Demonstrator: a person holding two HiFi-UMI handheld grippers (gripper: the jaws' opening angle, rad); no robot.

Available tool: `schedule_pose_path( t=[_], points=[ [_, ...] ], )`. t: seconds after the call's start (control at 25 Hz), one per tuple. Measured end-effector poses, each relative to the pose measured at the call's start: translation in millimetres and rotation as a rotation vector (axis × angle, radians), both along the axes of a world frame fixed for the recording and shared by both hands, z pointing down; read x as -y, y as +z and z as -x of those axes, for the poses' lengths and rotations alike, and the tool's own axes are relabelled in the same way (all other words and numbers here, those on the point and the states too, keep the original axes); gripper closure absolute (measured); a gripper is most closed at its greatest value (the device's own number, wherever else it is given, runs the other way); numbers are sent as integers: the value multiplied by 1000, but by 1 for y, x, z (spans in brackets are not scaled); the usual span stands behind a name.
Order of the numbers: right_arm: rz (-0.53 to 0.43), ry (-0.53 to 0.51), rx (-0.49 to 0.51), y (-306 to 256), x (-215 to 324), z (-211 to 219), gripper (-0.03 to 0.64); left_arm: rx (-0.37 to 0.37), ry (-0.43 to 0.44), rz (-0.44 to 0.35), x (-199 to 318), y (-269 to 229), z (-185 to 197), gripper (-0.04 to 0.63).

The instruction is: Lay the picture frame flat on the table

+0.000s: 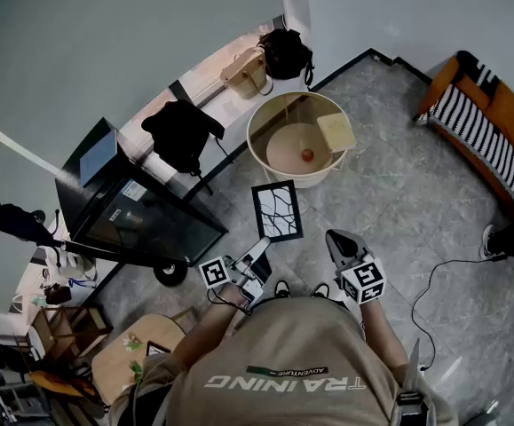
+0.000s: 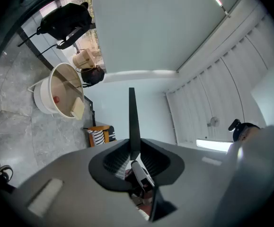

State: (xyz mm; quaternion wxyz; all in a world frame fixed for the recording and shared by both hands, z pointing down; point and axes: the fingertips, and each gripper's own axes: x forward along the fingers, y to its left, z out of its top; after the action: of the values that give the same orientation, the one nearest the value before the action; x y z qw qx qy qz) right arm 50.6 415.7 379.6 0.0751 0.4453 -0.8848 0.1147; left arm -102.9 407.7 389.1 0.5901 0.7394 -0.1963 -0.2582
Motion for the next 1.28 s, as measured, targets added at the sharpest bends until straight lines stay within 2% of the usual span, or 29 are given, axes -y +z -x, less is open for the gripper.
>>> schedule_pose_path(
  t=[0.6, 0.88, 1.04, 1.28],
  points=[
    [-36, -17, -12, 5, 3, -33, 609, 31, 6, 12, 7, 11, -32, 523],
    [51, -29, 14, 34, 2, -43, 609, 18, -26, 67, 12, 18, -42, 523],
    [80, -55, -10, 45, 14, -33, 609, 19, -42, 75, 31, 27, -32, 523],
    [48, -90, -67, 36, 66, -8, 609, -3, -48, 57, 82, 37, -9, 523]
  ],
)
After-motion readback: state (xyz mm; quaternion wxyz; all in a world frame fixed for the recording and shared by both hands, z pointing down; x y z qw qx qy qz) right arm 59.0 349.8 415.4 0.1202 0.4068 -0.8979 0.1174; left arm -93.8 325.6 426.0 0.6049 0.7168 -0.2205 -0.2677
